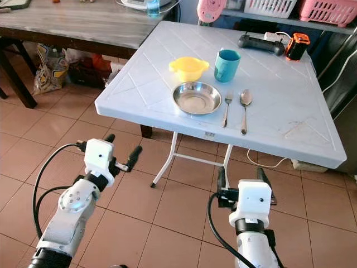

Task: Setting the table

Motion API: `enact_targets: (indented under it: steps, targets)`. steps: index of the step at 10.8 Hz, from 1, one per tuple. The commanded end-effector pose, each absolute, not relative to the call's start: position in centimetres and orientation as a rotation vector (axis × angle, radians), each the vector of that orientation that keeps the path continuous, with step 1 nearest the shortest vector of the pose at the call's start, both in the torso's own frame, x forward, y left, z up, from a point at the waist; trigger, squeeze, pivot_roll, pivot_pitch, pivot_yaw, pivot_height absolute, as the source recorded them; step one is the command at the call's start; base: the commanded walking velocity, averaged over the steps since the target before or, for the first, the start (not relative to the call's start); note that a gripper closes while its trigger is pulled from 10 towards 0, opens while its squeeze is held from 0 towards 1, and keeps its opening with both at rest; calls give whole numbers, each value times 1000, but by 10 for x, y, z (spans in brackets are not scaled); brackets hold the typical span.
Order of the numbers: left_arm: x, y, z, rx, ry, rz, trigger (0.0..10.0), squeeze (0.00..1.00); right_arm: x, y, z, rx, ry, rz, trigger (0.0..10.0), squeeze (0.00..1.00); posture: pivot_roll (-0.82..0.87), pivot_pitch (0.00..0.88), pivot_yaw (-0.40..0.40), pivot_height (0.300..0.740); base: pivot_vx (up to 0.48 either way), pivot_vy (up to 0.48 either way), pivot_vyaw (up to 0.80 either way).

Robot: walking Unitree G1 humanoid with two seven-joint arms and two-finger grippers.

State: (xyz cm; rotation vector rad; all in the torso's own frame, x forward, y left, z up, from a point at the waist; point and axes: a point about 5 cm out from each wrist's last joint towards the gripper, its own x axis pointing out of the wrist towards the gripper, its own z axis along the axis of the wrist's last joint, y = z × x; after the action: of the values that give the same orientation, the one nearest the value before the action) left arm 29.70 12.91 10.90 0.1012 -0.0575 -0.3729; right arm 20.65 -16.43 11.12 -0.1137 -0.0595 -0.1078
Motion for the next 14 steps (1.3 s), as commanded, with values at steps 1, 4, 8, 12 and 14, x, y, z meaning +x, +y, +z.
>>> enact_targets:
  steps: [1, 4, 8, 12, 14]
  targets:
    - [296, 128, 110, 107, -64, -385, 10000, 0, 206, -165, 114, -118, -75, -102, 10000, 0, 119, 110, -28, 740, 0, 0, 0]
    - [295, 128, 110, 109, -61, -394, 10000, 0, 207, -162, 113, -119, -76, -90, 10000, 0, 128, 109, -24, 740, 94, 0, 0]
    - [295, 128, 110, 111, -64, -408, 10000, 0, 208, -161, 112, -116, -77, -88, 10000, 0, 128, 105, -21, 740, 203, 0, 0]
    - [295, 129, 113, 117, -84, -398, 10000, 0, 209, -160, 114, -127, -90, -88, 10000, 0, 133, 107, -18, 740, 319, 0, 0]
    - [302, 132, 130, 105, -148, -353, 10000, 0, 208, -160, 130, -175, -160, -94, 10000, 0, 130, 112, -19, 740, 390, 0, 0]
